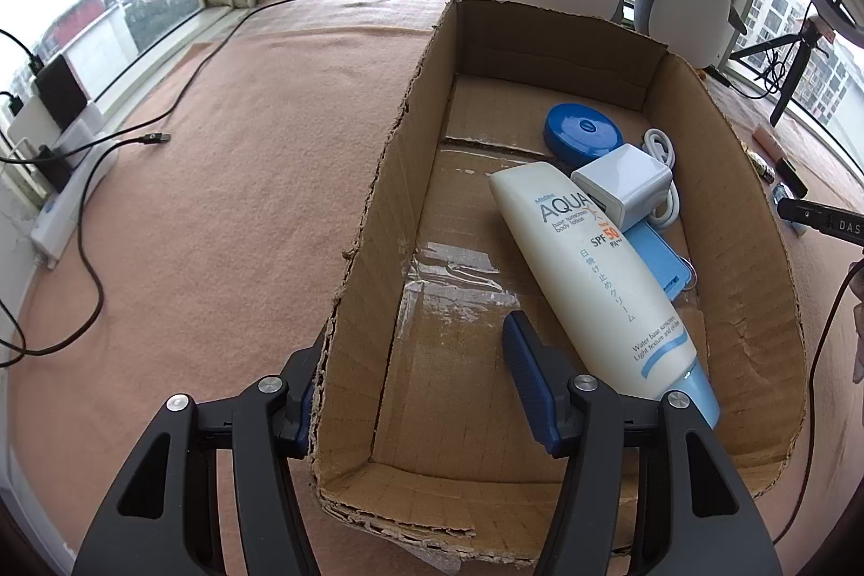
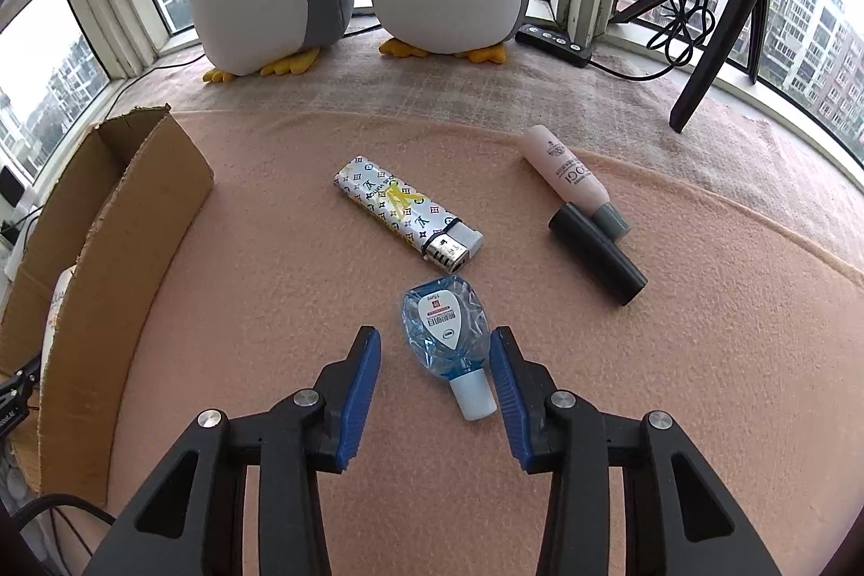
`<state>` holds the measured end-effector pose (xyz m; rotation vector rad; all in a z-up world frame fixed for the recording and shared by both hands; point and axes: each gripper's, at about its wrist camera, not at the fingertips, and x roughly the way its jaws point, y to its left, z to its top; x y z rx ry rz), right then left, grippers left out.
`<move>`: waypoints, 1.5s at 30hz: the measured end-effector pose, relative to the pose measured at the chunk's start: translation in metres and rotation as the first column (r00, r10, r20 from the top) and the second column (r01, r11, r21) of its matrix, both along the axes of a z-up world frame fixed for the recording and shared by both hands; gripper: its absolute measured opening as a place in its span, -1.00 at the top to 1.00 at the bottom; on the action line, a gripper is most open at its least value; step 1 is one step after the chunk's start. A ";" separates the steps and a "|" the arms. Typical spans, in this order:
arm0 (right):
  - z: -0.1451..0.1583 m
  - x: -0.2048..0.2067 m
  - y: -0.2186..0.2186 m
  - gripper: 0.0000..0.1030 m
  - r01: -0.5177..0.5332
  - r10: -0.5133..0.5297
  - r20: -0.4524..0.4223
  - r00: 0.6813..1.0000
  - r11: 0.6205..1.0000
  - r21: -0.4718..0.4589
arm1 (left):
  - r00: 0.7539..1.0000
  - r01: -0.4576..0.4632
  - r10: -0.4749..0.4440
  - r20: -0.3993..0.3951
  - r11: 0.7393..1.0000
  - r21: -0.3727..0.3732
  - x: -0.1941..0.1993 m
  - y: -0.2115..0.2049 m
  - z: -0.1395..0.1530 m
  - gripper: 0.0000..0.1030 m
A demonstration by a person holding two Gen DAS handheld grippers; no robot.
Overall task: Organize rigid objects
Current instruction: 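Move the right gripper toward the blue hand-sanitizer bottle, then close the right gripper on the sanitizer bottle, then carry the sanitizer bottle into the box and open the right gripper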
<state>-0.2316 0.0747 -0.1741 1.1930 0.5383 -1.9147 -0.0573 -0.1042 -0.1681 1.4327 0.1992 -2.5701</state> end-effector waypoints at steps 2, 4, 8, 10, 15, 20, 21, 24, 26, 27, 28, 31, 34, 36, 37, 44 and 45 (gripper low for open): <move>-0.001 0.000 -0.002 0.31 -0.005 0.005 -0.003 1.000 1.000 0.011 | 1.000 0.000 0.000 0.000 1.000 0.000 0.000 0.000 0.000 -0.15; -0.003 0.000 -0.002 0.41 -0.007 0.007 0.000 1.000 1.000 0.017 | 1.000 0.000 0.000 0.000 1.000 0.000 0.000 0.000 0.000 -0.15; -0.003 0.000 -0.002 0.45 -0.009 0.009 -0.002 1.000 1.000 0.019 | 1.000 0.000 0.000 0.000 1.000 0.000 0.000 0.001 0.000 -0.15; -0.003 0.001 -0.002 0.45 -0.011 0.011 -0.005 1.000 1.000 0.020 | 1.000 0.000 0.000 0.000 1.000 -0.001 0.000 0.000 0.000 -0.15; -0.003 0.002 -0.001 0.46 -0.002 0.002 -0.004 1.000 1.000 0.007 | 1.000 0.000 0.000 0.001 1.000 -0.001 0.000 0.001 0.000 -0.15; -0.001 0.006 0.004 0.46 0.014 -0.014 0.003 1.000 1.000 -0.016 | 1.000 0.000 0.000 0.001 1.000 -0.003 0.000 0.001 0.000 -0.15; 0.000 0.007 0.006 0.46 0.014 -0.014 0.004 1.000 1.000 -0.021 | 1.000 0.001 -0.001 0.001 1.000 -0.003 0.000 0.001 0.000 -0.15; 0.003 0.013 0.008 0.46 0.012 -0.012 0.000 1.000 0.999 -0.030 | 1.000 0.001 -0.001 0.001 1.000 -0.003 0.000 0.001 0.000 -0.15; 0.005 0.016 0.009 0.46 0.015 -0.015 -0.003 1.000 0.999 -0.037 | 1.000 0.001 -0.001 0.001 1.000 -0.005 0.000 0.002 0.000 -0.15; 0.007 0.017 0.010 0.46 0.017 -0.017 -0.003 1.000 0.999 -0.043 | 1.000 0.001 -0.001 0.001 1.000 -0.005 0.000 0.002 0.000 -0.15; 0.010 0.019 0.010 0.46 0.019 -0.019 -0.001 1.000 0.999 -0.051 | 1.000 0.001 -0.001 0.001 1.000 -0.005 0.000 0.002 0.000 -0.15; 0.022 0.029 0.007 0.46 0.002 -0.002 -0.006 1.000 0.997 -0.075 | 1.000 0.001 -0.001 0.001 1.000 -0.004 0.001 0.002 0.000 -0.15; 0.039 0.043 0.001 0.46 -0.035 0.032 -0.029 0.999 0.994 -0.101 | 1.000 0.002 -0.002 0.001 1.000 -0.005 0.001 0.002 0.000 -0.15; 0.050 0.053 -0.006 0.46 -0.060 0.056 -0.040 0.998 0.991 -0.121 | 1.000 0.002 -0.002 0.001 1.000 -0.005 0.001 0.002 0.000 -0.15; 0.055 0.058 -0.009 0.46 -0.074 0.069 -0.042 0.997 0.988 -0.132 | 1.000 0.002 -0.002 0.000 1.000 -0.004 0.001 0.002 0.000 -0.15; 0.082 0.094 -0.040 0.46 -0.162 0.154 -0.058 0.986 0.968 -0.191 | 1.000 -0.001 0.001 0.000 1.000 -0.002 0.000 0.004 0.001 -0.15; 0.084 0.099 -0.045 0.46 -0.175 0.167 -0.059 0.984 0.964 -0.198 | 1.000 -0.001 0.001 -0.001 1.000 -0.001 0.000 0.004 0.001 -0.15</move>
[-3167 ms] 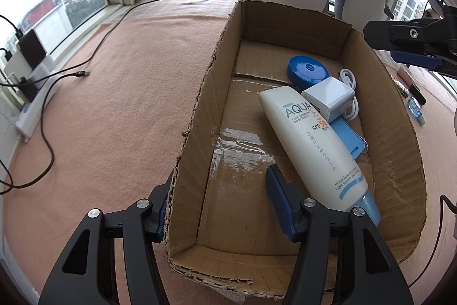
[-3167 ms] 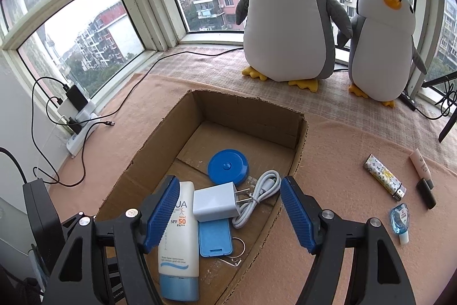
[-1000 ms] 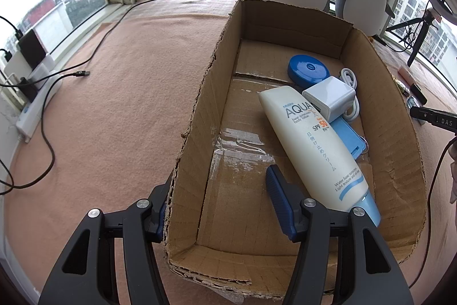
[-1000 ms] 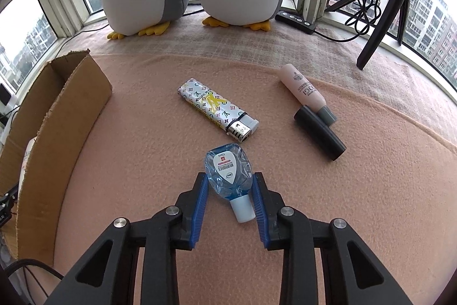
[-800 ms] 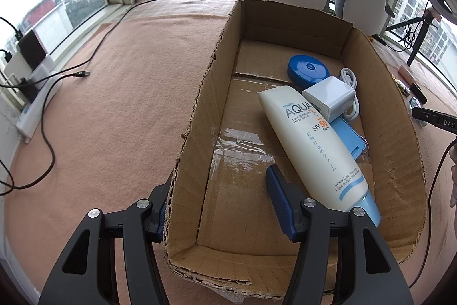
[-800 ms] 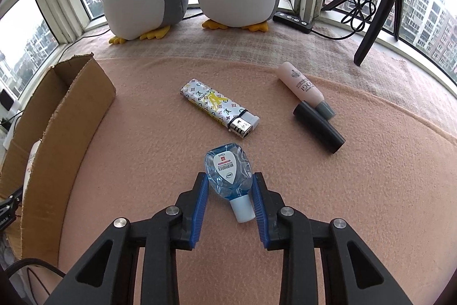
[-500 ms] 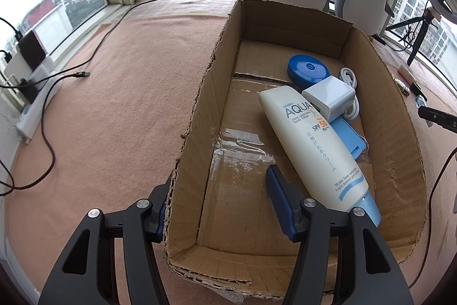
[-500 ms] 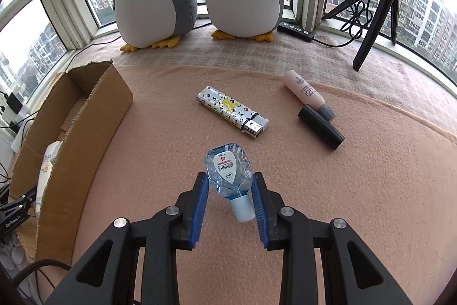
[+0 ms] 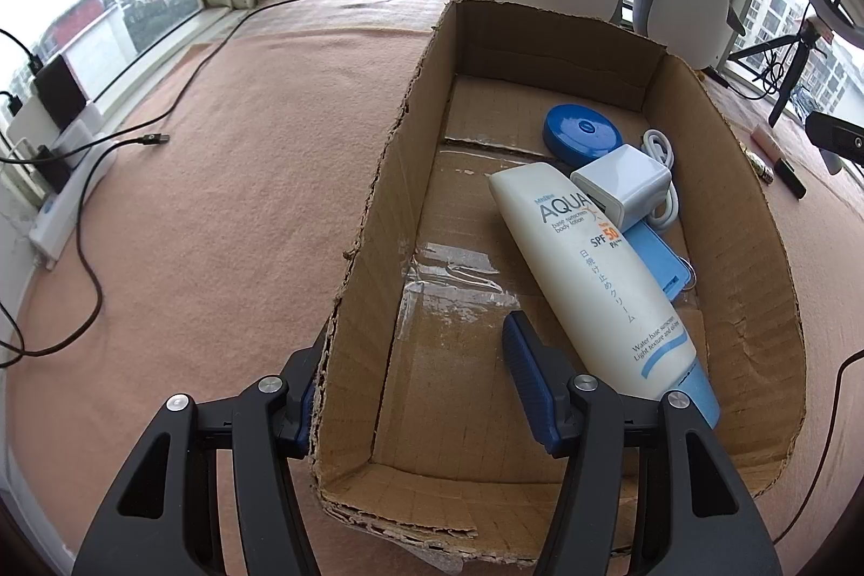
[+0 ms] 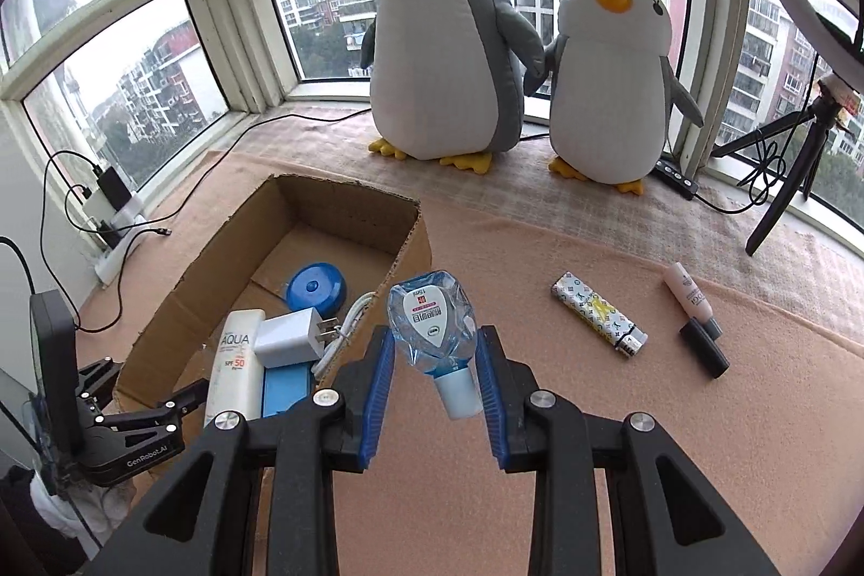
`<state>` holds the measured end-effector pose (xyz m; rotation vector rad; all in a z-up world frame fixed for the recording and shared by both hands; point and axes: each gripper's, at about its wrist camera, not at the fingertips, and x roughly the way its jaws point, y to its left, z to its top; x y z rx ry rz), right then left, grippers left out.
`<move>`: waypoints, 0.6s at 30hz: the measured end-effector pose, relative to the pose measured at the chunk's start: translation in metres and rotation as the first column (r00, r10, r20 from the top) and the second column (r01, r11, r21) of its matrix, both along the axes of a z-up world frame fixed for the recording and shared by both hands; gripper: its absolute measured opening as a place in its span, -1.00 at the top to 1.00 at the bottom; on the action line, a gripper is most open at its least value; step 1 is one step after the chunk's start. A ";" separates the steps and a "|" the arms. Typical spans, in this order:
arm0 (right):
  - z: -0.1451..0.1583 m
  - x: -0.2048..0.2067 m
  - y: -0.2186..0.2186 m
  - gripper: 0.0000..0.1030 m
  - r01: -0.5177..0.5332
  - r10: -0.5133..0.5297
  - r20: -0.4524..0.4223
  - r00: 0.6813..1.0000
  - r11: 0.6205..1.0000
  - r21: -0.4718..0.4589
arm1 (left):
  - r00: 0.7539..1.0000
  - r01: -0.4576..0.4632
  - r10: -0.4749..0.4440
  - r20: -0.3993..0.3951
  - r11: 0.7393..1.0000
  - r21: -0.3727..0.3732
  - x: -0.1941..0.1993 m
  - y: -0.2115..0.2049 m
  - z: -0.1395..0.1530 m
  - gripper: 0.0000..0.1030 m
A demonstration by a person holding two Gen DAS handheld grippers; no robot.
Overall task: Organize rigid objects
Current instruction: 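Carry the sanitizer bottle into the box and open the right gripper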
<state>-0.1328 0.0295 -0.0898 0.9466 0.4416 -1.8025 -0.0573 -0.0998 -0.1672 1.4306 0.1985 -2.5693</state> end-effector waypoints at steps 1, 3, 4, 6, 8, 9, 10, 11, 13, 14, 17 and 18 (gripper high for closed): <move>0.002 0.005 -0.005 0.46 -0.014 0.014 0.000 1.000 1.000 -0.005 | 1.000 0.000 0.000 0.000 1.000 0.000 0.000 0.000 0.000 -0.15; 0.003 0.015 -0.016 0.46 -0.038 0.038 -0.002 0.999 0.999 -0.012 | 1.000 0.000 0.000 0.000 1.000 0.000 0.000 0.000 0.000 -0.15; 0.003 0.019 -0.022 0.46 -0.051 0.051 -0.001 0.999 0.999 -0.013 | 1.000 0.000 0.000 0.000 1.000 0.001 0.000 0.000 0.000 -0.15; 0.002 0.026 -0.034 0.46 -0.071 0.071 0.000 0.997 0.997 -0.017 | 1.000 0.000 0.000 0.000 1.000 0.000 0.000 0.001 0.000 -0.15; -0.001 0.034 -0.044 0.46 -0.090 0.090 -0.001 0.996 0.996 -0.014 | 1.000 0.000 0.000 0.000 1.000 0.001 0.000 0.000 0.000 -0.15; -0.002 0.038 -0.048 0.46 -0.099 0.099 0.001 0.995 0.995 -0.010 | 1.000 -0.001 0.001 0.000 1.000 0.001 0.000 0.001 0.000 -0.15; -0.003 0.041 -0.052 0.46 -0.108 0.108 0.003 0.994 0.994 -0.008 | 1.000 -0.001 0.001 0.000 1.000 0.001 0.000 0.001 0.001 -0.15; -0.005 0.045 -0.055 0.46 -0.116 0.117 0.006 0.993 0.993 -0.006 | 1.000 -0.001 0.001 -0.001 1.000 0.001 0.000 0.001 0.000 -0.15; -0.009 0.050 -0.061 0.46 -0.125 0.125 0.008 0.992 0.992 0.001 | 1.000 -0.002 0.002 -0.001 1.000 0.002 0.000 0.001 0.000 -0.15; -0.012 0.052 -0.063 0.46 -0.128 0.127 0.013 0.992 0.992 0.004 | 1.000 -0.003 0.003 -0.001 1.000 0.003 0.000 0.002 0.000 -0.15; -0.019 0.056 -0.068 0.46 -0.132 0.132 0.023 0.991 0.991 0.014 | 1.000 -0.004 0.004 -0.002 1.000 0.004 0.000 0.002 0.000 -0.15; -0.020 0.057 -0.069 0.46 -0.134 0.133 0.025 0.991 0.991 0.017 | 1.000 -0.004 0.004 -0.002 1.000 0.003 0.000 0.002 0.000 -0.15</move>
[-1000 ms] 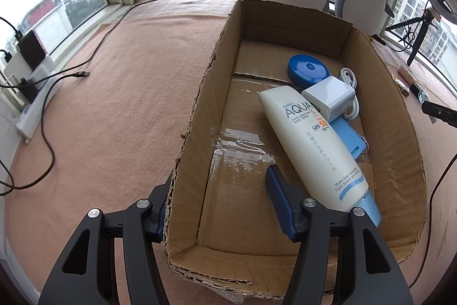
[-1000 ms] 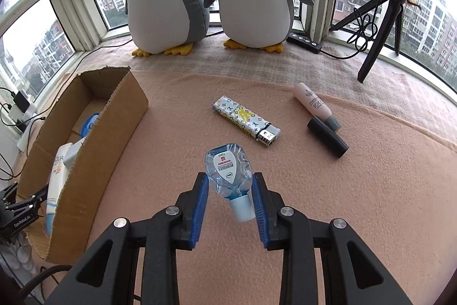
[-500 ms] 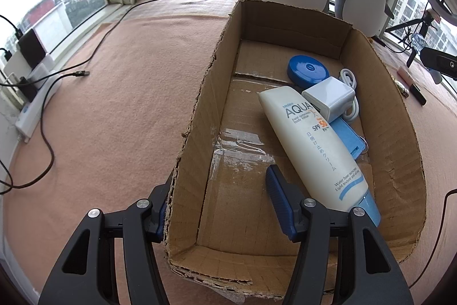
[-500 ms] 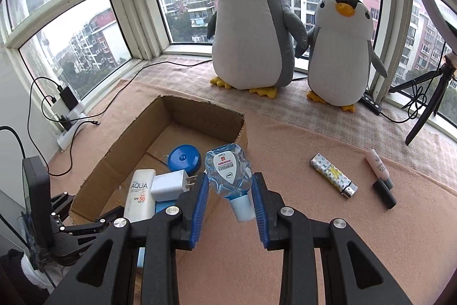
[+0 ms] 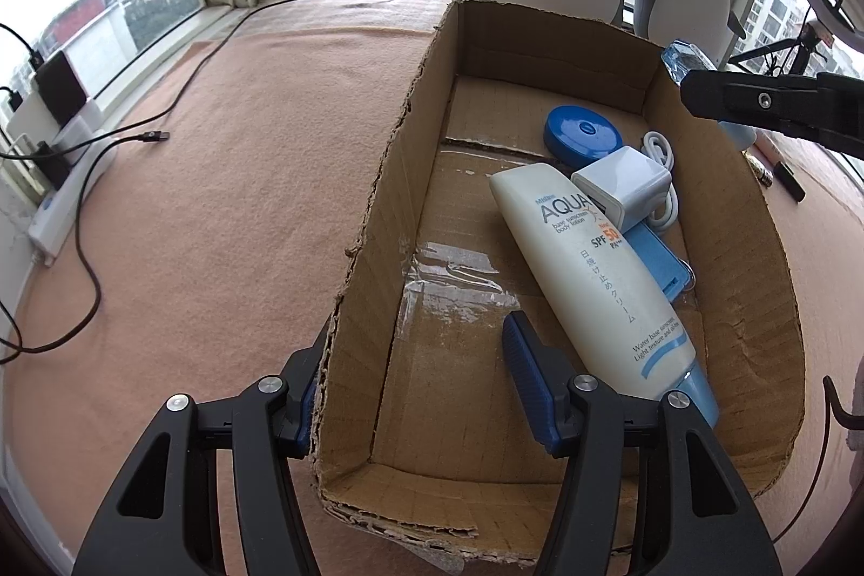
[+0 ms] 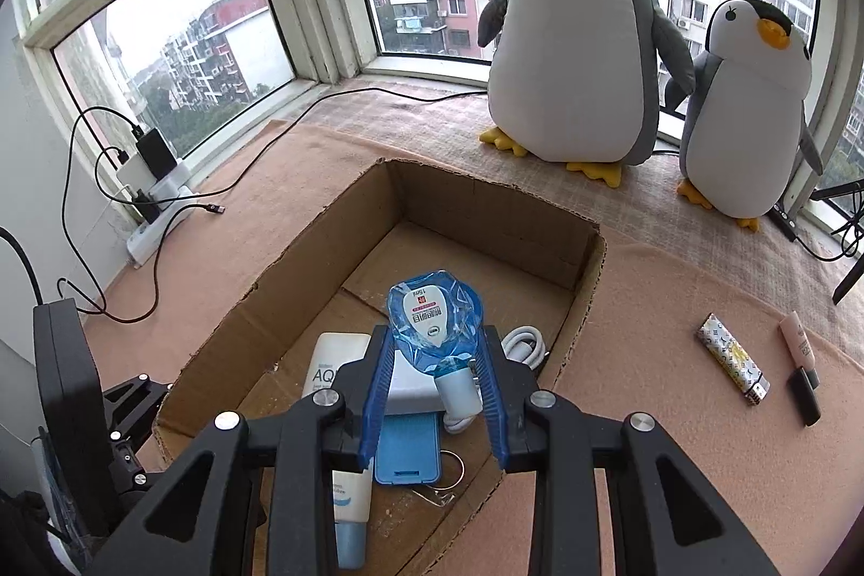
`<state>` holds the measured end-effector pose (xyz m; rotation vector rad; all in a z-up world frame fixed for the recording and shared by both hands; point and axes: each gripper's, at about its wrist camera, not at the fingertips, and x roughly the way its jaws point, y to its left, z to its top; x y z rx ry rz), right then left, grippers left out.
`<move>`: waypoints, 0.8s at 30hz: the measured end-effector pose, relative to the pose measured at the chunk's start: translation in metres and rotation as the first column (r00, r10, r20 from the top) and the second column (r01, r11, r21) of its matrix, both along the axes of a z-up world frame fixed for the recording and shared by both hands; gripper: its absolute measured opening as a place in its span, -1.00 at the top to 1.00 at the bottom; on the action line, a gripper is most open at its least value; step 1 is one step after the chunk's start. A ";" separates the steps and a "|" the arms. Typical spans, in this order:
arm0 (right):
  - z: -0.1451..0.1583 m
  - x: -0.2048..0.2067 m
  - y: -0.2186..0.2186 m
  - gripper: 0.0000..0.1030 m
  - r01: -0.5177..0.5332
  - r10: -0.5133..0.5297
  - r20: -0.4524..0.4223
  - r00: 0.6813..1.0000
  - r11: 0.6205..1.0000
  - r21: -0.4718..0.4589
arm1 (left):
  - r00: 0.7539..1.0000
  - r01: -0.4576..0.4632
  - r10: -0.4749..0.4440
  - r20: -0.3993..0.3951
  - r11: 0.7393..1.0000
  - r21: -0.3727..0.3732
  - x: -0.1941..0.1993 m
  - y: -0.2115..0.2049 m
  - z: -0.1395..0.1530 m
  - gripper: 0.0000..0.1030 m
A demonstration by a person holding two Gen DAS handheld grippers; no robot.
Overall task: Organize rigid objects
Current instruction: 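Carry the sanitizer bottle into the box and open the right gripper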
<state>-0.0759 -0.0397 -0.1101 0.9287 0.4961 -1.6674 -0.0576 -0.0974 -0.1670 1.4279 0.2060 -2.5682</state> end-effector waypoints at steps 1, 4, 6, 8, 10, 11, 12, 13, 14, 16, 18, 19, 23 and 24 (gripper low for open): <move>-0.001 0.001 -0.002 0.46 -0.003 0.003 0.000 1.000 1.000 0.004 | 1.000 0.000 0.000 0.000 1.000 0.000 0.000 0.000 0.000 -0.15; -0.003 0.002 -0.005 0.46 -0.007 0.007 -0.004 1.000 1.000 0.012 | 1.000 0.000 0.000 0.000 1.000 0.001 0.000 0.000 0.000 -0.15; -0.003 0.003 -0.007 0.46 -0.009 0.009 -0.003 1.000 1.000 0.012 | 1.000 0.000 0.000 0.000 1.000 0.000 0.000 0.000 0.000 -0.15; -0.003 0.004 -0.009 0.45 -0.013 0.014 -0.003 1.000 1.000 0.014 | 1.000 0.000 0.000 0.000 1.000 0.000 0.000 0.000 0.000 -0.15; -0.002 0.006 -0.010 0.45 -0.016 0.016 -0.011 1.000 1.000 0.013 | 1.000 0.000 0.000 0.000 1.000 0.000 0.000 0.000 0.000 -0.15; -0.001 0.007 -0.010 0.44 -0.019 0.019 -0.017 1.000 1.000 0.012 | 1.000 0.000 0.000 0.000 1.000 0.000 0.000 0.000 0.000 -0.15; -0.001 0.008 -0.010 0.41 -0.024 0.025 -0.020 1.000 1.000 0.011 | 1.000 0.000 0.000 0.000 1.000 0.000 0.000 -0.001 0.000 -0.15; -0.001 0.009 -0.010 0.37 -0.029 0.029 -0.021 0.999 1.000 0.010 | 1.000 0.001 -0.001 0.000 1.000 -0.001 0.000 0.000 0.000 -0.15; 0.000 0.010 -0.011 0.19 -0.030 0.030 -0.025 0.999 1.000 0.010 | 1.000 0.000 0.000 0.000 1.000 0.000 0.000 0.000 0.000 -0.15; 0.002 0.011 -0.011 -0.30 -0.022 0.022 -0.037 0.999 1.000 0.002 | 1.000 0.000 0.000 0.000 1.000 0.001 0.000 0.000 0.000 -0.15; 0.005 0.010 -0.009 -0.61 -0.004 0.003 -0.046 0.999 1.000 -0.020 | 1.000 0.000 0.000 0.000 1.000 0.001 0.000 0.000 0.000 -0.16; 0.006 0.010 -0.009 -0.61 0.001 -0.002 -0.045 0.999 1.000 -0.026 | 1.000 0.000 0.000 0.000 1.000 0.001 0.000 0.000 0.000 -0.15; 0.008 0.008 -0.009 -0.62 0.005 -0.006 -0.046 0.999 1.000 -0.022 | 1.000 0.000 0.000 -0.001 1.000 0.001 0.000 0.000 0.000 -0.15; 0.008 0.008 -0.009 -0.62 0.007 -0.008 -0.051 0.999 1.000 -0.022 | 1.000 -0.001 0.001 -0.001 1.000 0.001 0.000 0.000 0.000 -0.16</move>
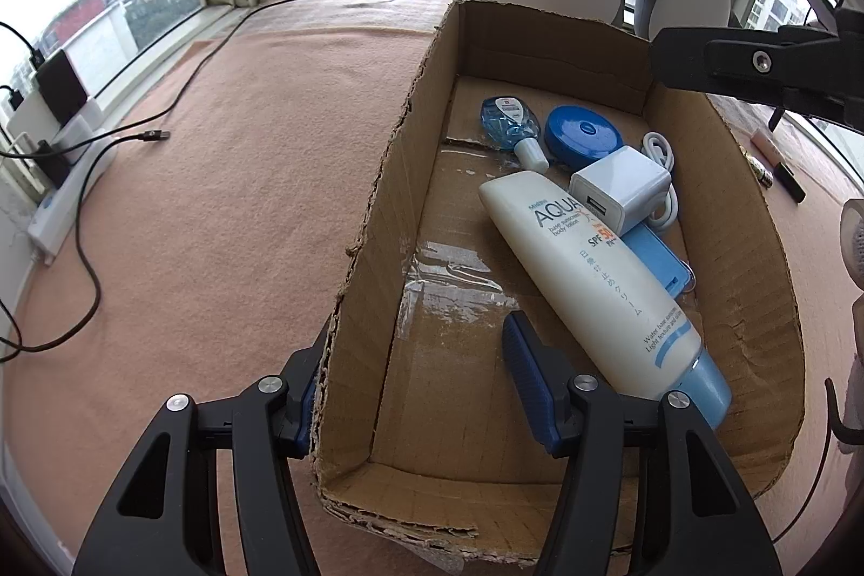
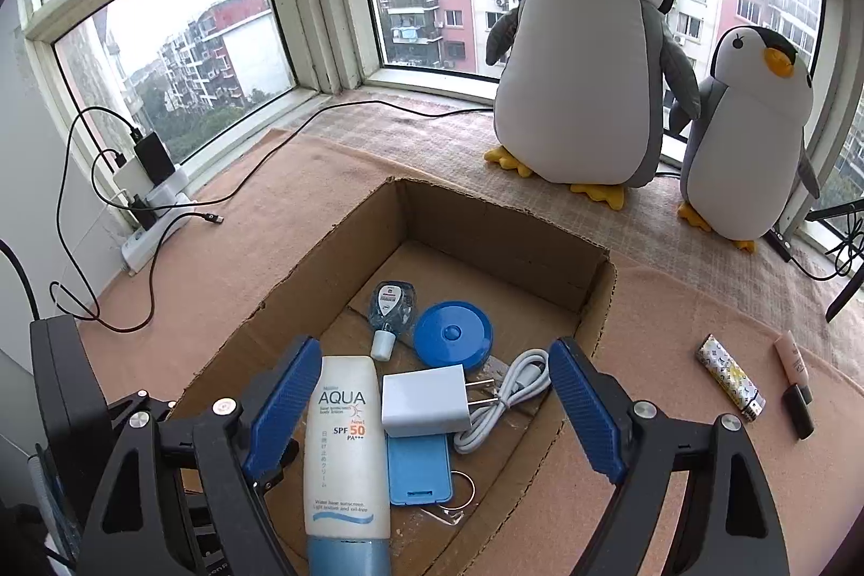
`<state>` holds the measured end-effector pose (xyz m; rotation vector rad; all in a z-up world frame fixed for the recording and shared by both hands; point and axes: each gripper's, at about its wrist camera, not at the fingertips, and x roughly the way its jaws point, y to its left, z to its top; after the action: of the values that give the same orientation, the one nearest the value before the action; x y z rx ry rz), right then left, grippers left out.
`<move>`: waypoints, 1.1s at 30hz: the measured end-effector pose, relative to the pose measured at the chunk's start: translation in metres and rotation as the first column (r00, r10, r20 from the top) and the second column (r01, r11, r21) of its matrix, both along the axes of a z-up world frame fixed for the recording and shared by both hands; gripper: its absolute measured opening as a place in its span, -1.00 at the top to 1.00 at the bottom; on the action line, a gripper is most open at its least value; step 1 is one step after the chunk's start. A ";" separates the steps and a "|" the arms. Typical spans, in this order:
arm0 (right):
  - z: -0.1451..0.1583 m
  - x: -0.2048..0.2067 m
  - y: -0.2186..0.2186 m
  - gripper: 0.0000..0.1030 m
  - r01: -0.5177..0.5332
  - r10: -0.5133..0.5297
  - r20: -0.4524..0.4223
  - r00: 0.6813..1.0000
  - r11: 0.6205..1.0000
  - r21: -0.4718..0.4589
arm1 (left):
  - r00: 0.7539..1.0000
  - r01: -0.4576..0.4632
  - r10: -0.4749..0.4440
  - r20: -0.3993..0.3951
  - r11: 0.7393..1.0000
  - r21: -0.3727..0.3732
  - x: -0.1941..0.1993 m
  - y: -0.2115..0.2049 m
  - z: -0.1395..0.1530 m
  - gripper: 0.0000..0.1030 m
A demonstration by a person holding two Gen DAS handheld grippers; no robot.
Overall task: Organize rigid objects
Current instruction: 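Carry the sanitizer bottle into the box and open the right gripper, then move the right gripper toward the patterned lighter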
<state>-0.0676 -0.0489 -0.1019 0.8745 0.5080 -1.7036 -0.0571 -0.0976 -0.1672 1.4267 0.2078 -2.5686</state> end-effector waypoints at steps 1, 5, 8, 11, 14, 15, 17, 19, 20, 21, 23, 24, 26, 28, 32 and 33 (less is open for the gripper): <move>0.000 0.000 0.001 -0.62 0.001 -0.001 0.000 1.000 1.000 -0.001 | 1.000 0.000 0.000 0.000 1.000 -0.001 0.000 0.000 0.000 -0.15; 0.001 -0.001 0.002 -0.62 0.004 -0.004 0.004 1.000 1.000 -0.002 | 1.000 0.000 0.000 0.000 1.000 0.000 0.000 0.000 0.000 -0.16; 0.003 -0.003 0.005 -0.62 0.010 -0.010 -0.001 1.000 1.000 -0.008 | 1.000 0.001 -0.001 0.000 1.000 -0.002 0.000 0.000 0.000 -0.16; 0.004 -0.007 0.008 -0.62 0.016 -0.016 0.003 1.000 1.000 -0.014 | 1.000 0.001 -0.001 0.001 1.000 -0.002 0.000 0.000 0.000 -0.16; 0.005 -0.012 0.013 -0.62 0.023 -0.023 0.000 1.000 1.000 -0.014 | 1.000 0.001 -0.001 0.002 1.000 -0.005 0.001 0.000 0.000 -0.16; 0.005 -0.014 0.015 -0.62 0.025 -0.025 0.000 1.000 1.000 -0.014 | 1.000 0.001 -0.001 0.002 1.000 -0.006 0.001 0.000 0.000 -0.16; 0.005 -0.020 0.020 -0.62 0.033 -0.033 0.004 0.999 0.999 -0.017 | 1.000 0.002 -0.002 0.003 1.000 -0.008 0.000 0.000 -0.001 -0.15; 0.004 -0.026 0.025 -0.62 0.044 -0.044 0.009 0.999 0.999 -0.018 | 1.000 0.002 -0.002 0.005 1.000 -0.011 0.000 0.001 0.000 -0.15; 0.004 -0.029 0.028 -0.62 0.049 -0.049 0.010 0.999 0.999 -0.018 | 1.000 0.002 -0.002 0.006 1.000 -0.012 0.000 0.000 0.000 -0.16; 0.004 -0.032 0.031 -0.62 0.055 -0.055 0.010 0.998 0.998 -0.018 | 1.000 0.002 -0.002 0.006 1.000 -0.014 0.000 0.001 0.000 -0.15; 0.003 -0.040 0.038 -0.62 0.065 -0.065 0.011 0.998 0.998 -0.020 | 1.000 0.003 -0.002 0.008 1.000 -0.016 -0.001 0.001 0.000 -0.15; 0.003 -0.044 0.041 -0.62 0.069 -0.068 0.012 0.998 0.997 -0.020 | 1.000 0.003 -0.002 0.009 1.000 -0.018 -0.001 0.001 0.000 -0.15; 0.002 -0.053 0.047 -0.62 0.081 -0.081 0.012 0.997 0.997 -0.016 | 1.000 0.003 -0.003 0.010 1.000 -0.021 -0.001 0.001 0.000 -0.16; 0.001 -0.064 0.054 -0.62 0.094 -0.094 0.013 0.996 0.995 -0.015 | 1.000 0.004 -0.004 0.012 1.000 -0.026 -0.001 0.002 0.001 -0.15; -0.002 -0.087 0.066 -0.62 0.112 -0.112 0.024 0.993 0.994 -0.004 | 1.000 0.005 -0.004 0.013 1.000 -0.026 -0.001 0.002 0.001 -0.15; -0.004 -0.092 0.068 -0.62 0.116 -0.116 0.023 0.993 0.993 0.001 | 1.000 0.005 -0.004 0.015 1.000 -0.028 -0.001 0.003 0.001 -0.15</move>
<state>-0.1600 0.0189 -0.1055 0.9383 0.4488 -1.7968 -0.0583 -0.0949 -0.1666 1.4374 0.1653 -2.5535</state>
